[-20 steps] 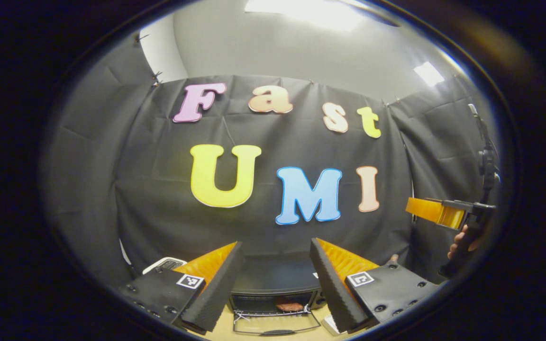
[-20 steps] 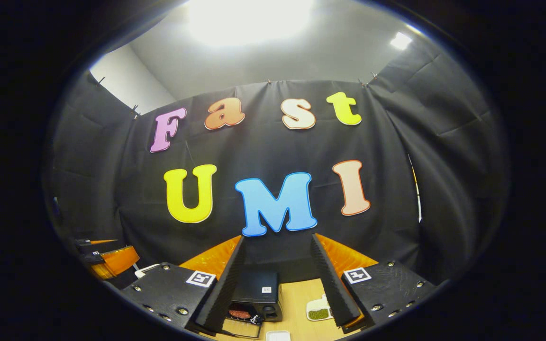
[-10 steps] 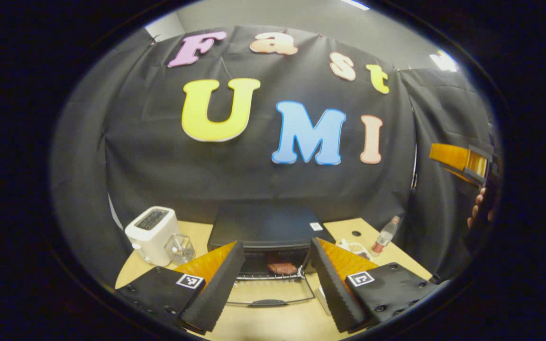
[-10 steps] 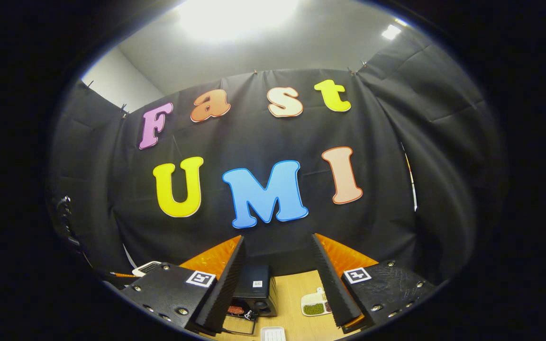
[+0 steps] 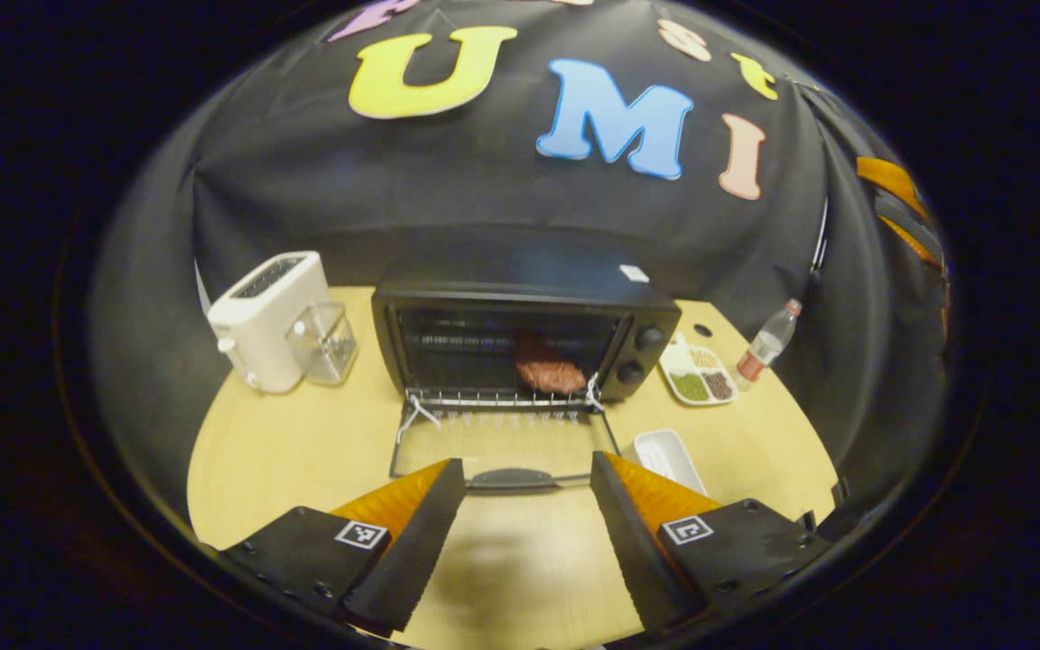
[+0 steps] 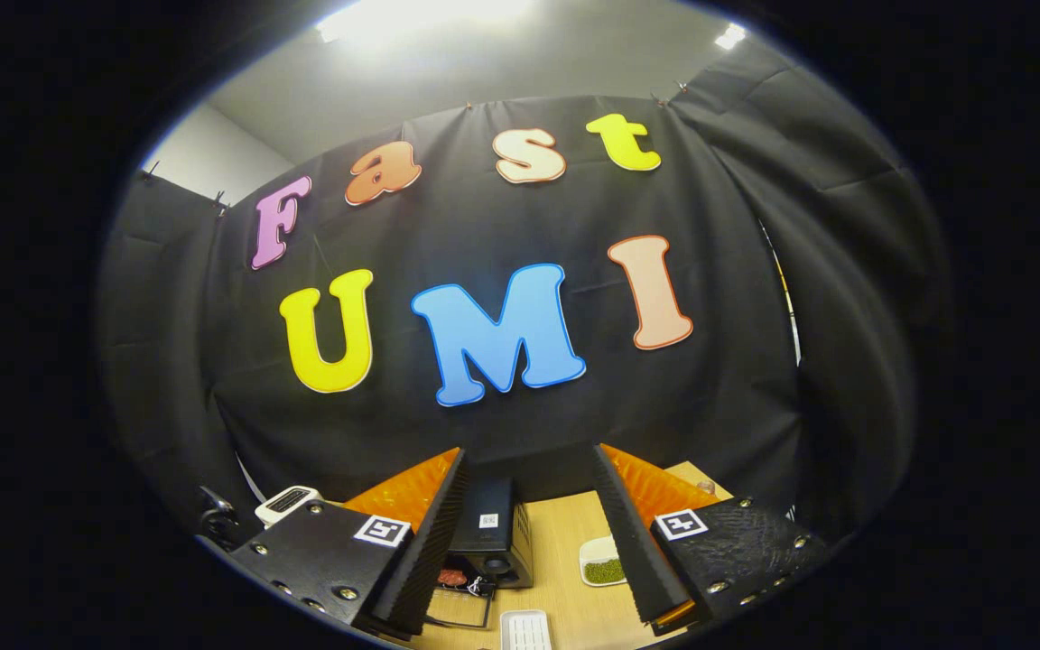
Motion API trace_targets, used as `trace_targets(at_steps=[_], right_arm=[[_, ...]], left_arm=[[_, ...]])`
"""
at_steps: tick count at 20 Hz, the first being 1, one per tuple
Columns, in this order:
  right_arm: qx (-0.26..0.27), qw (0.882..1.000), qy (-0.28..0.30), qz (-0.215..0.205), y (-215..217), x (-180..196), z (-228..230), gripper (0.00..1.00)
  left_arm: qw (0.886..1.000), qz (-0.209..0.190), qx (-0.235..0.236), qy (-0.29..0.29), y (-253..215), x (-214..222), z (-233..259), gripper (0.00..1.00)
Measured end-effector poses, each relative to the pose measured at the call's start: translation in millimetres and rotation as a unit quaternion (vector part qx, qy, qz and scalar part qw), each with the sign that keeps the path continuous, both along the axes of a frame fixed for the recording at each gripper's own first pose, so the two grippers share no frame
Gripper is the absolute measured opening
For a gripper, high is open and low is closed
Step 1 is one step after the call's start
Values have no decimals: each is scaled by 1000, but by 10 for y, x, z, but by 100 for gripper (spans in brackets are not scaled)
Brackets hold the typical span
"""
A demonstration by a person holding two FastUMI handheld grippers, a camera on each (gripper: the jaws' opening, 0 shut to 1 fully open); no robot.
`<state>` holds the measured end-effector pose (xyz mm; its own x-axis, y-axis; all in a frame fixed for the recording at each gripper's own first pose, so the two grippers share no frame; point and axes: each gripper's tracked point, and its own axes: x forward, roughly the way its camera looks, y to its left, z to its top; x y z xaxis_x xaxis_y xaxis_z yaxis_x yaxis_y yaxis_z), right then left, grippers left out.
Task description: Open the electric oven with the left hand, put the food in, and close the electric oven.
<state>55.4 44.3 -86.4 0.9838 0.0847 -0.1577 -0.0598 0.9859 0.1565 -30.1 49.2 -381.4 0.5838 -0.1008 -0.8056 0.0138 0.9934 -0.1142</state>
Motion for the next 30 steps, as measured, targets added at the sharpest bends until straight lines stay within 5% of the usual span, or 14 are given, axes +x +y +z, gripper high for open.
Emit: trace_targets(at_steps=[15, 19, 30], right_arm=[[-60, 997, 1, -48, -395, -5, -74, 83], [-107, 991, -14, -82, -578, 9, -17, 86], [-105, 988, -7, -113, -793, -68, -4, 86]], left_arm=[[982, -33, 36, 183, 37, -283, -1237, 95], [976, -36, 35, 211, -20, -233, -1394, 95], [969, -40, 40, 242, -3, -44, -1614, 95]])
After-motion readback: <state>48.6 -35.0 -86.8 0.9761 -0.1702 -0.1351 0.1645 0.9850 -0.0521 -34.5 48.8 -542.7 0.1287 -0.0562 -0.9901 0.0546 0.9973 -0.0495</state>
